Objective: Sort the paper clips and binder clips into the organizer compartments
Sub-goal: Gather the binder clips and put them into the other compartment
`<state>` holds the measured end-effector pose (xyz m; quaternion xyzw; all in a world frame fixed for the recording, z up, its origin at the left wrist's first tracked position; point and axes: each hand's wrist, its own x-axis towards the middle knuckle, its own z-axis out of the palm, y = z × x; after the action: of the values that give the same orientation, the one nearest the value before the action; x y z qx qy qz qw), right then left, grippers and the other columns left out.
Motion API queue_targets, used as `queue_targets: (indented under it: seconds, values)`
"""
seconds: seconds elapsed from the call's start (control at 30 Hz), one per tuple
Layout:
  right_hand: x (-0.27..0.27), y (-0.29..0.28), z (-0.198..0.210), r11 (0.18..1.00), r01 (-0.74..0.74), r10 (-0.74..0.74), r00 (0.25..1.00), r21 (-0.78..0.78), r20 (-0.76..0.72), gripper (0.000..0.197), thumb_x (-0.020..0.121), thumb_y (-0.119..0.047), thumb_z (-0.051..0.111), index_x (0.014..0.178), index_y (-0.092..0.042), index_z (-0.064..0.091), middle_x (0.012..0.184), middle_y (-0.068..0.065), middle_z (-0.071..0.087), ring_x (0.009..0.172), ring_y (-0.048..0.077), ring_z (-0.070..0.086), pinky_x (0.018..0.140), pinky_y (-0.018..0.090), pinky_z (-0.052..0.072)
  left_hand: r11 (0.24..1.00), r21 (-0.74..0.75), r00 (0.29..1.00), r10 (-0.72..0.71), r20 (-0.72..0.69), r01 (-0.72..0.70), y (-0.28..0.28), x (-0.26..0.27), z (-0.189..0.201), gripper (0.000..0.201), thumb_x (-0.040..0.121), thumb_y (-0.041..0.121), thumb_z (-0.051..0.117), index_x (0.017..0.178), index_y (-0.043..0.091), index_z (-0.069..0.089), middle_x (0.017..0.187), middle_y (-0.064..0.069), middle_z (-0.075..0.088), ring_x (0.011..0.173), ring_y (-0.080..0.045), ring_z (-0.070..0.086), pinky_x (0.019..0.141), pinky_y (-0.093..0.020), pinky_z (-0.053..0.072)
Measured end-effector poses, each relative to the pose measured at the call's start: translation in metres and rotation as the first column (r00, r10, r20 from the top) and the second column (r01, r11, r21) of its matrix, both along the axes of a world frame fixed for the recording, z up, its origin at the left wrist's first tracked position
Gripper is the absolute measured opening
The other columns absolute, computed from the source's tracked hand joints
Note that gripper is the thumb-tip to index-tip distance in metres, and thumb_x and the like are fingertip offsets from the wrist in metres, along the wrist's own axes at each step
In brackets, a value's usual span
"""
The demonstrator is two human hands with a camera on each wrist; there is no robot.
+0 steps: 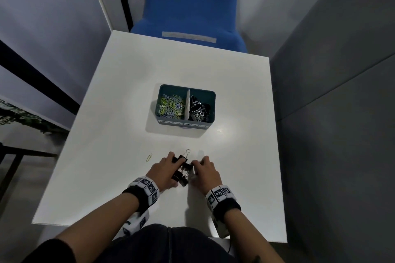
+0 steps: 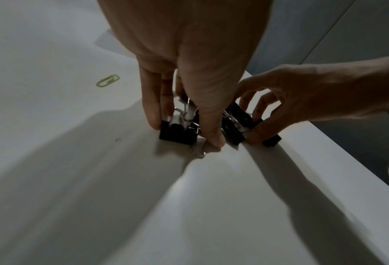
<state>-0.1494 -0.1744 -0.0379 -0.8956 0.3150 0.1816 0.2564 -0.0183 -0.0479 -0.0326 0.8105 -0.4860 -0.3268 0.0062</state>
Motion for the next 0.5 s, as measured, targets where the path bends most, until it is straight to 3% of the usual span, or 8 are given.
queue_targets:
  seconds: [0.13, 0.27, 0.4, 0.5]
  values:
    - [0.0, -0.003, -0.003, 0.999, 0.029, -0.031, 0.998, 0.034, 0.051, 0.024, 0.082, -0.029, 0.063, 0.102, -0.018, 0.056, 0.105, 0.009, 0.044, 0.084, 0.031, 0.053, 0.061, 0.032, 0.041, 0.999, -0.032, 0.999, 0.032, 0.013, -0.031, -0.012, 0.003, 0.004, 0.052, 0.079, 0.027, 0.069, 0.121, 0.025, 0.04, 0.114, -0.005, 0.038, 0.084, -0.029, 0.057, 0.061, -0.034, 0.042]
    - [-0.003, -0.01, -0.003, 0.998, 0.046, -0.05, 0.995, 0.048, 0.085, 0.018, 0.086, -0.026, 0.061, 0.092, -0.01, 0.054, 0.101, 0.011, 0.045, 0.075, 0.032, 0.055, 0.059, 0.034, 0.043, 0.994, -0.099, 0.998, 0.051, -0.024, -0.053, -0.014, 0.004, 0.003, 0.032, 0.085, 0.02, 0.062, 0.113, 0.017, 0.047, 0.108, -0.007, 0.043, 0.076, -0.033, 0.058, 0.059, -0.032, 0.036]
    - [-0.007, -0.017, -0.001, 0.996, 0.09, -0.089, 0.994, -0.005, 0.069, 0.022, 0.089, -0.028, 0.058, 0.095, -0.008, 0.051, 0.099, 0.011, 0.05, 0.078, 0.035, 0.057, 0.062, 0.037, 0.042, 0.986, -0.15, 0.997, 0.071, -0.039, -0.076, -0.016, 0.01, 0.006, 0.011, 0.088, 0.009, 0.053, 0.099, 0.01, 0.053, 0.102, -0.009, 0.049, 0.077, -0.036, 0.058, 0.063, -0.039, 0.044]
    - [-0.009, -0.022, 0.001, 0.994, 0.112, -0.112, 0.991, -0.002, 0.079, 0.025, 0.086, -0.024, 0.058, 0.102, -0.008, 0.047, 0.1, 0.011, 0.053, 0.083, 0.036, 0.057, 0.065, 0.038, 0.043, 0.973, -0.205, 0.994, 0.094, -0.058, -0.104, -0.022, 0.015, 0.019, 0.011, 0.088, 0.007, 0.054, 0.099, 0.01, 0.056, 0.1, -0.009, 0.052, 0.08, -0.035, 0.059, 0.068, -0.04, 0.047]
